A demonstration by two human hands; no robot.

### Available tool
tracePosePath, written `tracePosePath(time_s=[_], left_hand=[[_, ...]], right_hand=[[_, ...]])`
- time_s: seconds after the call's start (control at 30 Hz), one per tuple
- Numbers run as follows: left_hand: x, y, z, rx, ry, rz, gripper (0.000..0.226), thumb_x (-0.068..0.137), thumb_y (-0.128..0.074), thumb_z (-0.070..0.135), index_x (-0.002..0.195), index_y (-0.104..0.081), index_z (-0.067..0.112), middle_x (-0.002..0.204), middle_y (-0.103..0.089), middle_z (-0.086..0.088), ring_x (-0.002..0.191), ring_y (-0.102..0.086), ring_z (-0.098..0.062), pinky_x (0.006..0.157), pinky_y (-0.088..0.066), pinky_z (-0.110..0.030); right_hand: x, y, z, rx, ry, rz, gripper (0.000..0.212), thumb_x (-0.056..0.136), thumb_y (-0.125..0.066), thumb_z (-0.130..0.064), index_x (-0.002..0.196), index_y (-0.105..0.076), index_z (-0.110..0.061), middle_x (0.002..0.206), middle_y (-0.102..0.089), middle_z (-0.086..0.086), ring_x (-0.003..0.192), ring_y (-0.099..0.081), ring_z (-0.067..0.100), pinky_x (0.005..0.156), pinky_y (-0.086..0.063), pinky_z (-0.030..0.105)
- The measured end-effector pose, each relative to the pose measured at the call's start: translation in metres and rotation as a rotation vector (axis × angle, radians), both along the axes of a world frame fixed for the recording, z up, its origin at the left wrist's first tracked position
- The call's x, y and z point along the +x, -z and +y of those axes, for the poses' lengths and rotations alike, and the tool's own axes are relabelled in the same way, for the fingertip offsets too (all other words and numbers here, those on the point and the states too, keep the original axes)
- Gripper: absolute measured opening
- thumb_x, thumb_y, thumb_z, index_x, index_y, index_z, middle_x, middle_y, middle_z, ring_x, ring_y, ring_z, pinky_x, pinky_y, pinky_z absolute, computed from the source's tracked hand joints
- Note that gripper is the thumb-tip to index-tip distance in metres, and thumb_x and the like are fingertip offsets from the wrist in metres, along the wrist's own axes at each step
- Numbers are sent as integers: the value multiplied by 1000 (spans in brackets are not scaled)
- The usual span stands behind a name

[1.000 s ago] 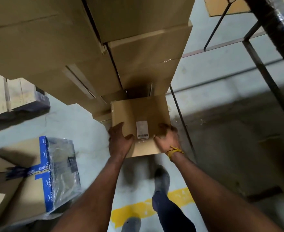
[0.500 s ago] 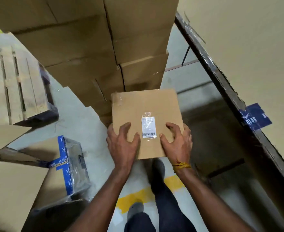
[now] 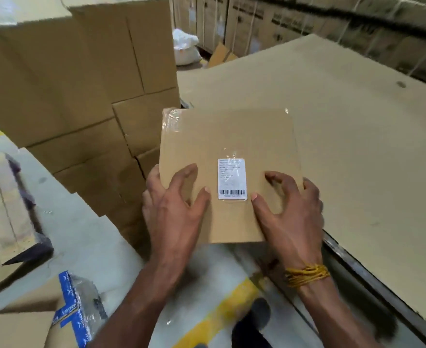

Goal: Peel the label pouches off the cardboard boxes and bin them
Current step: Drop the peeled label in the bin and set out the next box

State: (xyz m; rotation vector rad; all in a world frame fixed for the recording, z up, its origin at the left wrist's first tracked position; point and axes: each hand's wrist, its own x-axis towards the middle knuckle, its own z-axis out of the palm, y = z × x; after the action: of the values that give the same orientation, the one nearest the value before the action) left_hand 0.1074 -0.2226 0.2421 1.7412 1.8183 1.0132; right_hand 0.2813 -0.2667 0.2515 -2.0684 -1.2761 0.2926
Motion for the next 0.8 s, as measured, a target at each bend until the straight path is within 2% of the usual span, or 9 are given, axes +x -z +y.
tracePosePath(time_s=[0.17, 0.43, 0.6, 0.8], left_hand=[[91, -56, 3, 63, 246, 10, 48, 89, -65, 46, 136, -53, 45, 153, -28, -4, 134, -35, -26, 113, -31, -42], [284, -60, -19, -54, 631, 122, 51, 93, -58, 49, 143, -45, 44, 152, -25, -10, 133, -35, -33, 109, -33, -42], [369, -56, -33, -95, 772, 198, 53, 94, -56, 50, 145, -42, 42, 148, -28, -10, 131, -36, -32, 105, -37, -41], [422, -49, -49, -148, 813, 274, 55, 94, -54, 49, 146, -40, 40, 146, -28, -12, 131, -35, -33, 106, -36, -41]], right_hand=[[82, -54, -33, 38, 204, -53, 49, 85, -66, -50, 132, -51, -46, 145, -35, 13, 134, -36, 35, 109, -33, 47], [240, -59, -105, -106, 552, -68, 50, 86, -62, -54, 134, -50, -45, 141, -40, 17, 126, -43, 40, 105, -36, 47], [321, -55, -132, -194, 637, -47, 50, 88, -58, -56, 135, -48, -45, 138, -41, 16, 123, -44, 38, 102, -37, 44], [385, -46, -146, -259, 628, 19, 45, 89, -57, -53, 133, -50, -45, 131, -46, 13, 121, -46, 37, 101, -37, 42]])
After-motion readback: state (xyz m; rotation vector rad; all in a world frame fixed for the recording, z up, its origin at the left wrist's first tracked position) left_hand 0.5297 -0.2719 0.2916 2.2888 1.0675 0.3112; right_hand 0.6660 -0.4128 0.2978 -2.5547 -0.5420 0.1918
